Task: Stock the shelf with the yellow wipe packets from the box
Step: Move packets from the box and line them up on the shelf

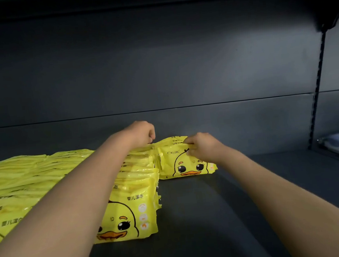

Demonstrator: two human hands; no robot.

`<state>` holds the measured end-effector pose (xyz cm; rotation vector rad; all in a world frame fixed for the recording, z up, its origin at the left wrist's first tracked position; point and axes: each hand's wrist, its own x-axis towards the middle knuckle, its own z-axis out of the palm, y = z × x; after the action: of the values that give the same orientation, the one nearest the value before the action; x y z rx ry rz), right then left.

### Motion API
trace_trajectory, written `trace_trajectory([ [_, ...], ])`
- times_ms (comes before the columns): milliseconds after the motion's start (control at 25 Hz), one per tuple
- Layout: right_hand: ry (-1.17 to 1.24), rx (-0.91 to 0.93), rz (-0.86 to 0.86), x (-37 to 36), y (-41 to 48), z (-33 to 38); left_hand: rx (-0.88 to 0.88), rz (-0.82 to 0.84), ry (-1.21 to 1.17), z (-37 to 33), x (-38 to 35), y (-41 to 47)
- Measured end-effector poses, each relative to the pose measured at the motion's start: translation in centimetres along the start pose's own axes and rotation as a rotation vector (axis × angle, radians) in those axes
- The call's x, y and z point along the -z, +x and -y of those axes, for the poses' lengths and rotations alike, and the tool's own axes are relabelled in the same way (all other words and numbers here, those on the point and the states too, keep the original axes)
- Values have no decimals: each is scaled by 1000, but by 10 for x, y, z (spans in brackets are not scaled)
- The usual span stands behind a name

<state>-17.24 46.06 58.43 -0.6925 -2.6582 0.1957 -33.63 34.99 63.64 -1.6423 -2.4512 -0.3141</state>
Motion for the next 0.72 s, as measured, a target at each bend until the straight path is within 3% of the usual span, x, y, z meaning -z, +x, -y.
trace_trajectory([
  [120, -138, 42, -100, -34, -2, 10, -22, -19, -41, 2, 6, -21],
  [720, -465, -13, -88, -49, -8, 23, -78, -181, -83, -9, -6, -53],
])
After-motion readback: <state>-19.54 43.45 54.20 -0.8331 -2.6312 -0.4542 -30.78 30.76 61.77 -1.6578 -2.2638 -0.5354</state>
